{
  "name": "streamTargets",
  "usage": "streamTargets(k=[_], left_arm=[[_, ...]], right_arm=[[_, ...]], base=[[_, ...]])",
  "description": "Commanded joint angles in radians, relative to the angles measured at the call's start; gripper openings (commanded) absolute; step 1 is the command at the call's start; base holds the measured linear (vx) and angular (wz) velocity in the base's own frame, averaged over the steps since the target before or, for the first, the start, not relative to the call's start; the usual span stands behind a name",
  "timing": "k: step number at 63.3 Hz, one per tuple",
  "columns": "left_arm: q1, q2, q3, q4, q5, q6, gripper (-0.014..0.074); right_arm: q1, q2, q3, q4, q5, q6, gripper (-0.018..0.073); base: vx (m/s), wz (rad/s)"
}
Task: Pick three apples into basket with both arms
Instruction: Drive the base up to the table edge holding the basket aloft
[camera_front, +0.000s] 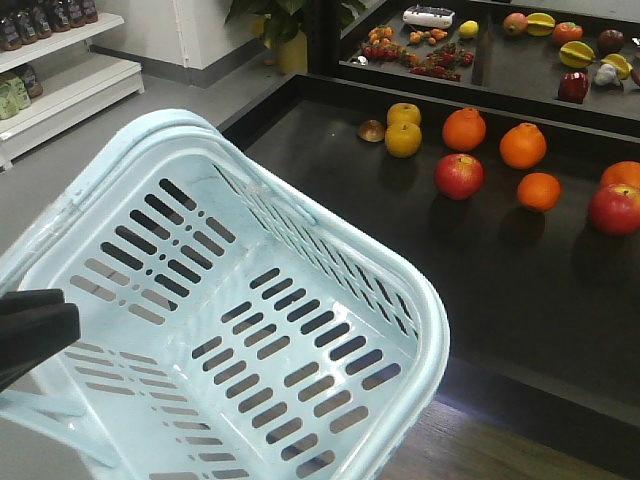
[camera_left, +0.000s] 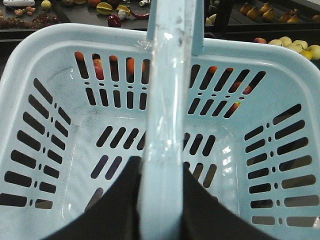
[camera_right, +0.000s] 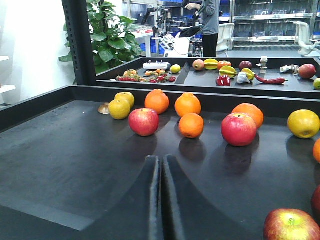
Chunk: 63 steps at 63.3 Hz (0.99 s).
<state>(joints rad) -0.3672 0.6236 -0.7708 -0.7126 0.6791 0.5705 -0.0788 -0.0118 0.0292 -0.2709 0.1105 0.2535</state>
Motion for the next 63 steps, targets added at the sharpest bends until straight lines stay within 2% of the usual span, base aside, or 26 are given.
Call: streamTargets(k=[1, 63], left_arm=[[-0.004, -0.002, -0.026, -0.051, -0.083, -0.011, -0.0006], [-0.004, -0.002, -0.026, -0.051, -0.083, -0.011, -0.0006]], right_arm=[[-0.006, -0.012, 0.012, -0.012, -0.072, -0.007, -0.0005], [-0.006, -0.012, 0.012, -0.012, -0.072, -0.007, -0.0005]], base=[[0.03, -0.04], [0.08, -0.16]])
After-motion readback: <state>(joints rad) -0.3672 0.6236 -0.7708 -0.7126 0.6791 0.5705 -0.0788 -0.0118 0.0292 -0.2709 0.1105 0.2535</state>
